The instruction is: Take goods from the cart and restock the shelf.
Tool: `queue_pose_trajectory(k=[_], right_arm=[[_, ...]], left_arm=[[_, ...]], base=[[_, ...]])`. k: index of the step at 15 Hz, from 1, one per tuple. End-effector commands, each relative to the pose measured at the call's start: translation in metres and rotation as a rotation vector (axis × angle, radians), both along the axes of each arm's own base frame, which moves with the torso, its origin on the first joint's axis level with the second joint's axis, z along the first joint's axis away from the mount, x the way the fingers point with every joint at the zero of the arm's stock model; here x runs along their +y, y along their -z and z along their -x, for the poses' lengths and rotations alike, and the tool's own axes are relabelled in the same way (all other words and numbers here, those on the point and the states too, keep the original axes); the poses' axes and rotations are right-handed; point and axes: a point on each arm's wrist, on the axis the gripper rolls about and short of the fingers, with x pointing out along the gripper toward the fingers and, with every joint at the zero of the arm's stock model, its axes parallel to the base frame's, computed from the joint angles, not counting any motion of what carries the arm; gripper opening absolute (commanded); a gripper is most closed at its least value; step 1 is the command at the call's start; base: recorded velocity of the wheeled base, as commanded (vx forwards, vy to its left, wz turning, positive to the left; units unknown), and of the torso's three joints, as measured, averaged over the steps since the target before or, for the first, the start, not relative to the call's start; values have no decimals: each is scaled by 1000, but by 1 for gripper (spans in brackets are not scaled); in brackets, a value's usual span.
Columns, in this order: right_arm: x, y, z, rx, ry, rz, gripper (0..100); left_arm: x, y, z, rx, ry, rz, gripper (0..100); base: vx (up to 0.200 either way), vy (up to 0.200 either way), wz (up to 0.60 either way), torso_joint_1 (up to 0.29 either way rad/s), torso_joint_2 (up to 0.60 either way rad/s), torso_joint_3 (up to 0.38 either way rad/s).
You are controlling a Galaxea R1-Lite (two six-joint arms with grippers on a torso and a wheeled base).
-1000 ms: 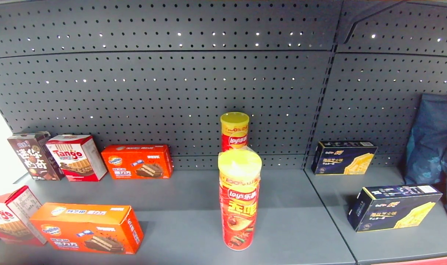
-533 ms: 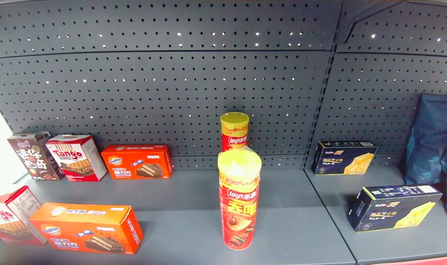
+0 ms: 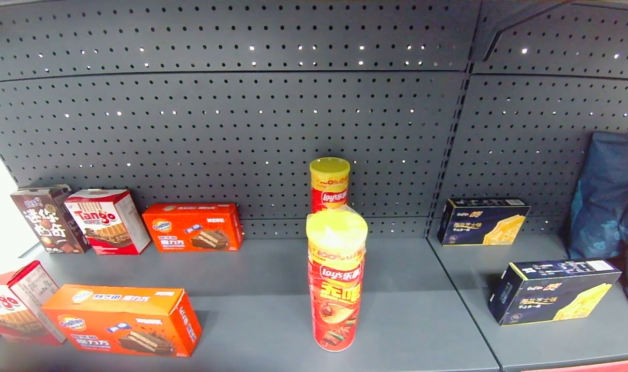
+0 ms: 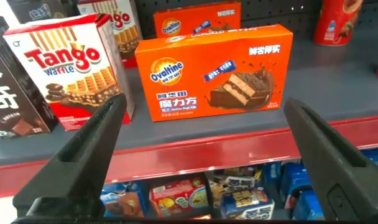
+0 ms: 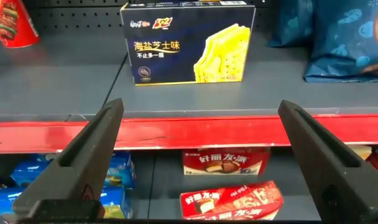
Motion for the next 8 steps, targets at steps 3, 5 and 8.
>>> queue_pose_trajectory(k=[3,5,8], right_arm=[[0,0,1,-15,-1,0,100],[0,0,1,-13,-1,0,100],[0,0,1,-15,-1,0,100]], left_arm=[[-1,0,0,8,25,69,100],[-2,1,0,21,126,64,100],[-8,6,2,67,414,20,100]], base=[[0,0,0,0,0,0],[0,0,0,0,0,0],[0,0,0,0,0,0]])
